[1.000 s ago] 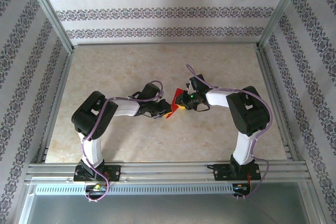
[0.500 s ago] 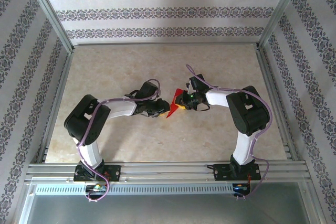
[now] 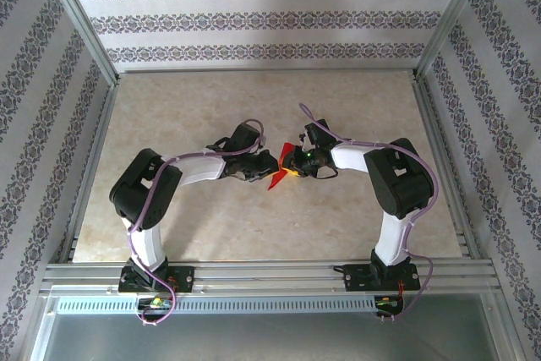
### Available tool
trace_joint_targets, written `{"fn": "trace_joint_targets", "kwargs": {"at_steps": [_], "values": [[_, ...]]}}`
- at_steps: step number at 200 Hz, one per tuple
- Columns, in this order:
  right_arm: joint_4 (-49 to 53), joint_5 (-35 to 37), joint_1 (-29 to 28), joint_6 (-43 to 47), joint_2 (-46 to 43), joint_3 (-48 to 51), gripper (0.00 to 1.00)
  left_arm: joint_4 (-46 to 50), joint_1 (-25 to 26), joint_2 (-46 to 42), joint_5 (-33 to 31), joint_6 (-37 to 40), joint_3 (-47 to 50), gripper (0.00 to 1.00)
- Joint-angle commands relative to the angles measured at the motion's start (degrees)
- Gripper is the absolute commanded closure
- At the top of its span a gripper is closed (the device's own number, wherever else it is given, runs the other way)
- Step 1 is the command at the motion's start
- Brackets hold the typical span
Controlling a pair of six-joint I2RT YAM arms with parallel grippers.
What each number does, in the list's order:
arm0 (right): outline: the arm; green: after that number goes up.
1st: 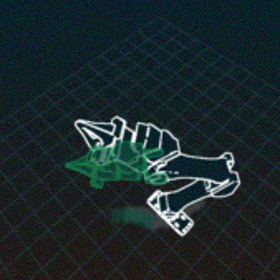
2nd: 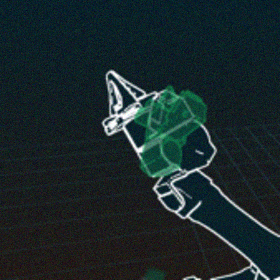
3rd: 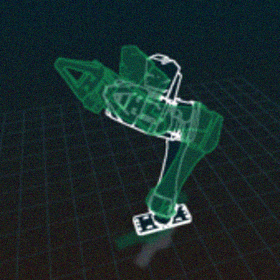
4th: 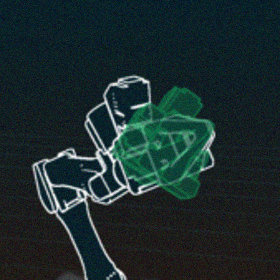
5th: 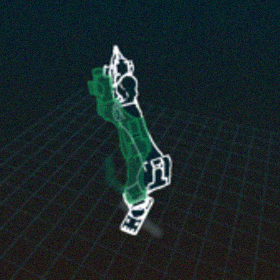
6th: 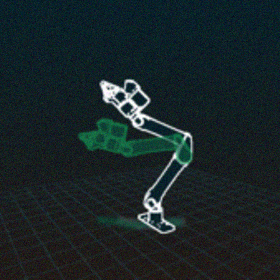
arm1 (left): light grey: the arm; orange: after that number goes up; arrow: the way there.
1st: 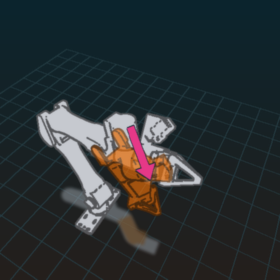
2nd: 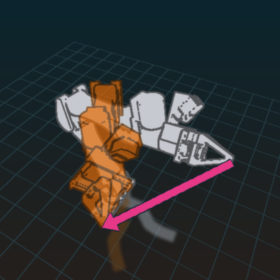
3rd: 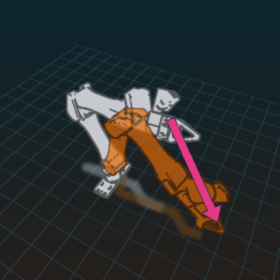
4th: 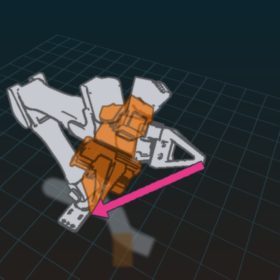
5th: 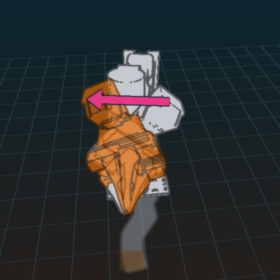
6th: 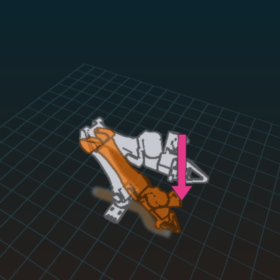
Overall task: Fold a paper plane with a square sheet of paper (pick it up from the middle)
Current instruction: Fold the wing for the fifth time at the center of the table.
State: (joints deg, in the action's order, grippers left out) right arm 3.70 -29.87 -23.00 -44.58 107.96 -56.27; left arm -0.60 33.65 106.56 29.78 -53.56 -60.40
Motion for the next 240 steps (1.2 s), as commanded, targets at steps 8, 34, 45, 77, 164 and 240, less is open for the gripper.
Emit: {"fn": "trace_joint_targets", "kwargs": {"at_steps": [8,34,45,77,164,240], "values": [[4.5,4.1,0.4,1.3,3.0,0.7,0.74,0.3,1.1,1.8,1.6,0.6,-1.8,0.87],[4.6,4.1,0.5,1.3,3.1,0.6,0.74,0.8,1.5,2.3,2.0,0.5,-1.5,0.88],[4.6,4.0,0.5,1.4,3.1,0.6,0.74,1.1,1.7,2.6,2.1,0.5,-1.2,0.88],[4.7,4.0,0.6,1.3,3.2,0.6,0.74,2.1,1.7,3.1,1.8,0.7,-0.5,0.89],[5.1,3.9,0.7,1.4,3.3,0.3,0.75,2.2,1.8,4.8,1.4,0.7,0.2,0.9],[5.4,4.0,0.7,1.5,3.7,0.1,0.75,3.9,1.8,5.5,0.5,1.2,0.5,0.9]]}}
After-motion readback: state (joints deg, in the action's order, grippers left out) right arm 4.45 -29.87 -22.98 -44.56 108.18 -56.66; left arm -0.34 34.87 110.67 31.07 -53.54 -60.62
